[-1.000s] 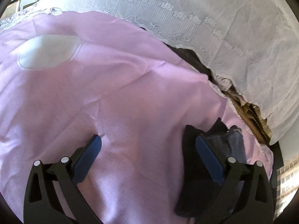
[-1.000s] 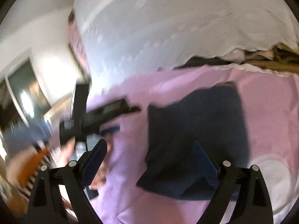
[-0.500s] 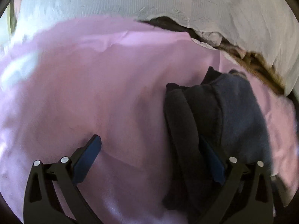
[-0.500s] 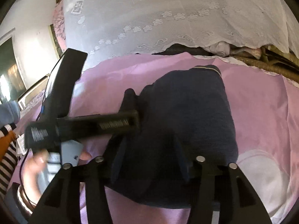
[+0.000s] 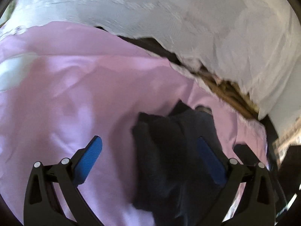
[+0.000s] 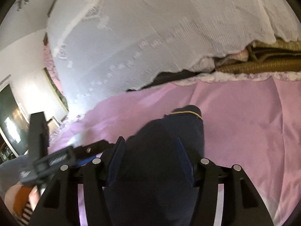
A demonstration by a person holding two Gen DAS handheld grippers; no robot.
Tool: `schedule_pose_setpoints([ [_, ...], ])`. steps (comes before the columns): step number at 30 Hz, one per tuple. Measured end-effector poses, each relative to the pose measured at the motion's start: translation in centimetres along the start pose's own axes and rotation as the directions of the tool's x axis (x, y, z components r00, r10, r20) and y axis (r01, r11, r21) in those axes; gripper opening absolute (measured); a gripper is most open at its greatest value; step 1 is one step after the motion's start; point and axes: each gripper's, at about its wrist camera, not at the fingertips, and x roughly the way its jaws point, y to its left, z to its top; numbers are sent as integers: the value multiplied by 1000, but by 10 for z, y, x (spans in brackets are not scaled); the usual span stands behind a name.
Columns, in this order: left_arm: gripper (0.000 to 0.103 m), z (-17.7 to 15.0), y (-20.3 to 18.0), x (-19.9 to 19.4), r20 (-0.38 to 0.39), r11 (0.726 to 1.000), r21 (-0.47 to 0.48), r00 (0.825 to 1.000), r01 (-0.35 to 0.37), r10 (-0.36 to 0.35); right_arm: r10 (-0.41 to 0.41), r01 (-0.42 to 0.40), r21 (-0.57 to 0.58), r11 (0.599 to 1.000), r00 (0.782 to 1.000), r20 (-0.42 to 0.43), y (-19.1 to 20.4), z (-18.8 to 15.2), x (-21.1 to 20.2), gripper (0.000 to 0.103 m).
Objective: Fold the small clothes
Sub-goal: 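Open and regrasp the bundle with the right gripper while the left gripper holds it, then lift the navy bundle with both grippers and fold it over on itself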
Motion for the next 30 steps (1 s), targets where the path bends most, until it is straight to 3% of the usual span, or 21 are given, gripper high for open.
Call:
schedule_pose_setpoints([
  [3,99,-7,-15,44,-71,982,126,986,-144,153,-68,64,-35,997,990,-128,-19,-3,44,58],
  [4,99,-12,-15,66,-109,976,158,979,-151,169,-77,71,-47,996,987,-142,-24,-3,50,58],
  [7,99,-8,-1,75,-131,995,73,989,-61,70,-27,31,24,999,987,-158,-42,-5,54,57],
  [12,99,-12,-5,68,-102,994,89,992,-67,76,-14,18,30,999,994,-108,-41,-11,47,59],
  [16,98,-16,1,58,-103,999,43,994,-26,30,-5,8,78,997,999,-43,-44,-18,26,77],
  [19,98,-20,8,47,-109,999,6,994,33,-32,24,-15,160,987,998,-51,-60,-22,21,85],
  [25,98,-38,12,37,-153,976,-54,964,212,-218,165,-125,368,921,983,-80,-92,-49,9,88],
  [30,98,-58,-1,33,-194,966,0,948,258,-253,236,-186,392,901,968,-84,-91,-64,-5,88],
])
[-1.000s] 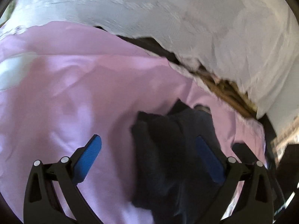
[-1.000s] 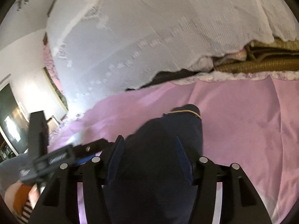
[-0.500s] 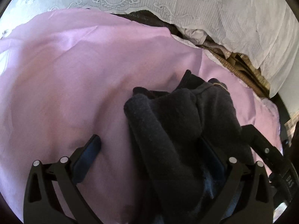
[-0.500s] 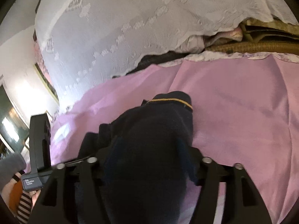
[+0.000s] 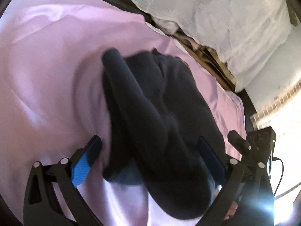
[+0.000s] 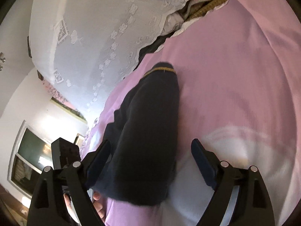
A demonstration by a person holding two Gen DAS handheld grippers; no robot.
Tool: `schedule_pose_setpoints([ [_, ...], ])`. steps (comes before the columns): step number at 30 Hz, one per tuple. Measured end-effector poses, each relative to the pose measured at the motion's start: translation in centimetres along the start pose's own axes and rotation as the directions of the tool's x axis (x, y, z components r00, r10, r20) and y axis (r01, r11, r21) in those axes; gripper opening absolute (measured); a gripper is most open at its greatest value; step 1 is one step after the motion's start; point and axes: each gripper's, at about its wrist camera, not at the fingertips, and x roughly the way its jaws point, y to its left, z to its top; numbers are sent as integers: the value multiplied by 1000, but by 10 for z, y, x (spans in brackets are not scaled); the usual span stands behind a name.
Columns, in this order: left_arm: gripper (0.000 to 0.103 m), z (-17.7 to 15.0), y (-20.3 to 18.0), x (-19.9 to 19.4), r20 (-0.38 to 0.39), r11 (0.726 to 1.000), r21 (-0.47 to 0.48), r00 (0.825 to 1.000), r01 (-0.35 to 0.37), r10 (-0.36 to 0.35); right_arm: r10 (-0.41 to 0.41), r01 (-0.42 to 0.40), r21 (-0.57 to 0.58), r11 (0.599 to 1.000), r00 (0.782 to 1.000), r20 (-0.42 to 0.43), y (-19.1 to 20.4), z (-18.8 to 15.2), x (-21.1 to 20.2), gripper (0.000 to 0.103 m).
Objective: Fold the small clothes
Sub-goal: 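Lift the navy bundle with both grippers and fold it over on itself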
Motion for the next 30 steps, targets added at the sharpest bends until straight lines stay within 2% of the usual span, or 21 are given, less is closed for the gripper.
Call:
schedule_pose_setpoints([
  [4,99,-3,-7,8,-2,999,33,1000,-30,30,-38,37,-34,999,999,-15,7,-3,8,88],
  [10,98,18,1,23,24,1000,-9,1000,-16,16,-100,91,-127,988,993,-69,24,9,50,89],
  [13,97,23,2,25,30,1000,-12,999,-22,22,-80,73,-114,991,995,-61,22,14,56,83],
  [15,90,21,-4,25,37,999,15,999,-31,30,-84,78,-107,991,995,-52,19,13,54,72],
  [16,84,19,-8,24,45,999,37,999,-31,30,-87,81,-117,990,995,-44,21,11,52,70],
  [18,82,15,-12,22,63,997,59,997,-44,41,-90,84,-132,988,995,-34,25,8,49,68],
  [23,72,5,-14,9,95,997,78,995,-14,7,-101,98,-183,978,995,-5,36,1,39,63],
  [26,66,-8,-33,-6,145,991,135,989,-19,-1,-93,99,-215,972,995,38,47,-9,17,63],
  [30,66,-24,-61,-27,204,978,204,979,-30,-13,-61,76,-219,973,995,77,54,-19,-17,62],
])
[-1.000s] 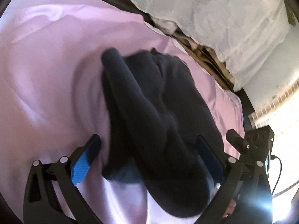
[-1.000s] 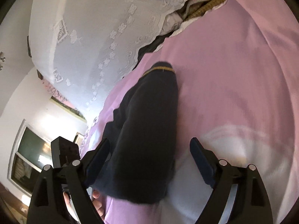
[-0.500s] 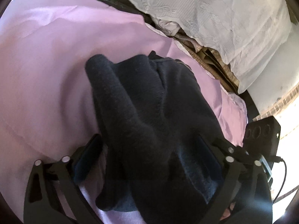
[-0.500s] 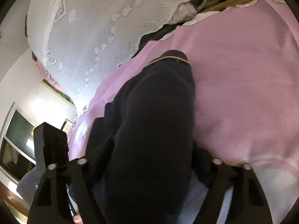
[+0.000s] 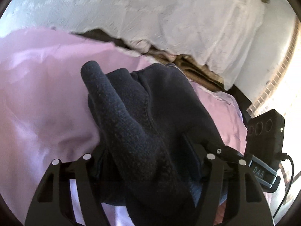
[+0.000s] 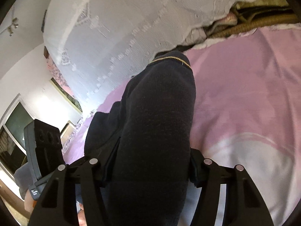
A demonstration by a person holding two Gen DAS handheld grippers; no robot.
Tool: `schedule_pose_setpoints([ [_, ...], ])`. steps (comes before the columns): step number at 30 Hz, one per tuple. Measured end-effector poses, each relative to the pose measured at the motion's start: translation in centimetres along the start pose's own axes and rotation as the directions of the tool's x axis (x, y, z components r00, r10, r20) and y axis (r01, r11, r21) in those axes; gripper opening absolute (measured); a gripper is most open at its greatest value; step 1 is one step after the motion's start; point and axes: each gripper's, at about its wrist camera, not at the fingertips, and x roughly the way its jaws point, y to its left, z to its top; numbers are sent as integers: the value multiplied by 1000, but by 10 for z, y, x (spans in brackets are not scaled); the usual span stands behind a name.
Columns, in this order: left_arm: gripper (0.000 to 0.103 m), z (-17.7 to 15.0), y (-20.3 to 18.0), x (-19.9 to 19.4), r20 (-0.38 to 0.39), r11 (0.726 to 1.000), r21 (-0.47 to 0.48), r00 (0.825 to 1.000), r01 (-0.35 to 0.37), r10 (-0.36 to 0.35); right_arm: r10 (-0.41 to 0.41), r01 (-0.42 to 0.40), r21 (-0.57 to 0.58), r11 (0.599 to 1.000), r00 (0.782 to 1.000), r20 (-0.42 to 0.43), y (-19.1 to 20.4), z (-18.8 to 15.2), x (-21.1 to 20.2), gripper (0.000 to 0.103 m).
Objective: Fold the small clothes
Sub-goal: 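Lift the navy bundle with both grippers and fold it over on itself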
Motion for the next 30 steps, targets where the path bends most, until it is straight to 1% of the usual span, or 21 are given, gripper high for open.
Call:
schedule_pose_setpoints([
  [2,66,-6,-17,-11,14,999,34,1000,11,-11,-7,7,-10,1000,1000,24,5,-5,-22,62],
  [6,66,-21,-47,-38,51,997,81,999,6,-10,1,1,-31,1000,998,57,19,-14,-62,62],
  [8,66,-31,-58,-60,79,996,92,997,-4,-3,17,-13,-60,998,998,67,34,-20,-81,62],
  [10,66,-43,-64,-87,105,996,92,994,-15,5,48,-41,-100,994,997,65,55,-32,-97,62],
  [14,67,-76,-57,-148,162,998,42,986,-39,31,116,-108,-179,978,993,32,95,-62,-111,62],
  [15,67,-85,-54,-162,173,998,24,984,-51,46,143,-139,-198,970,990,7,109,-72,-111,62],
  [18,66,-109,-42,-209,207,992,-31,970,-125,129,200,-209,-233,950,978,-62,143,-91,-105,62],
  [20,66,-120,-32,-243,222,981,-68,956,-184,194,259,-281,-246,928,959,-119,172,-104,-96,62],
  [21,66,-124,-28,-258,228,974,-80,947,-214,227,291,-321,-255,912,945,-150,189,-110,-90,62],
  [23,66,-131,-18,-292,245,954,-102,922,-282,299,328,-368,-271,889,927,-184,211,-117,-82,62],
  [26,66,-136,4,-321,262,938,-146,902,-314,342,361,-418,-298,858,904,-227,246,-126,-64,62],
  [28,66,-138,26,-326,247,932,-193,904,-308,350,351,-417,-306,856,903,-247,259,-132,-49,62],
  [30,66,-138,46,-320,225,925,-227,908,-303,353,325,-398,-298,868,907,-266,262,-136,-29,62],
])
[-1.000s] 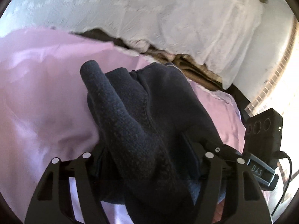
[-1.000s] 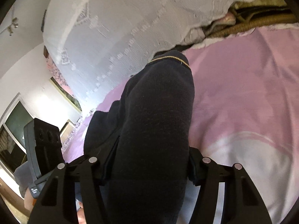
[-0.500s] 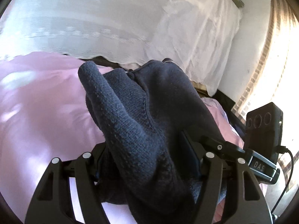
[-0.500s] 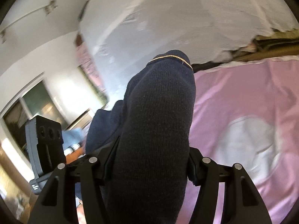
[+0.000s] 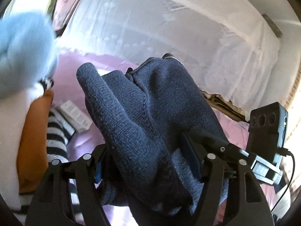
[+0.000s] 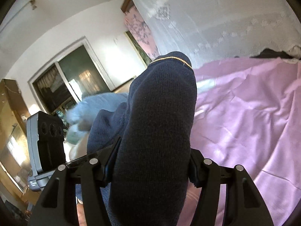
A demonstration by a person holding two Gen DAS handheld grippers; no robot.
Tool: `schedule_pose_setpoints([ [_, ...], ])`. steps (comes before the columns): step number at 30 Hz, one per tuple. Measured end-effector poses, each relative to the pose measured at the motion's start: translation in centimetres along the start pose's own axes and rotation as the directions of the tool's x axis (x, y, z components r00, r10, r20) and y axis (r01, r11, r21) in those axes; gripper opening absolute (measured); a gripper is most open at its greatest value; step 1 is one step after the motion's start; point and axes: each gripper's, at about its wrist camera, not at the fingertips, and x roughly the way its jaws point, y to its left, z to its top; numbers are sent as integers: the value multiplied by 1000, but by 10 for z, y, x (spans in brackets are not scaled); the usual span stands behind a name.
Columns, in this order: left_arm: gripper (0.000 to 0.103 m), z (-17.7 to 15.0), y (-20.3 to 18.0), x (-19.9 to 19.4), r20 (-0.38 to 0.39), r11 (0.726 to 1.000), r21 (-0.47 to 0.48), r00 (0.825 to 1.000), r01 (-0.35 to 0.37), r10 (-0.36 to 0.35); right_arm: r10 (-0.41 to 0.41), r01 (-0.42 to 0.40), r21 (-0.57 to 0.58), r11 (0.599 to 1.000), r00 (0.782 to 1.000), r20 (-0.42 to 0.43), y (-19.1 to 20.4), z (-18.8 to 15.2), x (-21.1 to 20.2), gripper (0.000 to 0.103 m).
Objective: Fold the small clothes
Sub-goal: 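Lift the navy bundle with both grippers and fold it over on itself, then lower the folded bundle onto the pink sheet and open both grippers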
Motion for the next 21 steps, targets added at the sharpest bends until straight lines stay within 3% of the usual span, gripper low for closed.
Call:
schedule_pose_setpoints([
  [4,66,-14,16,46,-48,995,35,994,-92,93,-2,11,105,994,996,-92,-39,-16,37,62],
  [7,64,-26,25,87,-150,981,72,971,-178,187,-2,44,245,969,985,-171,-86,-37,65,62],
  [9,68,-21,22,91,-153,985,68,973,-161,170,53,3,331,944,986,-160,-102,-41,62,61],
  [13,68,-15,18,96,-141,994,24,984,-104,107,5,29,281,959,993,-119,-92,-35,41,60],
  [17,66,-10,8,99,-105,996,31,991,-84,87,-31,48,246,968,997,-72,-92,-25,28,60],
  [19,65,-10,5,110,-119,994,54,988,-96,102,-67,86,235,968,994,-88,-108,-18,29,61],
  [21,73,-13,12,130,-206,993,30,971,-117,121,-66,112,258,960,981,-180,-127,-16,45,67],
])
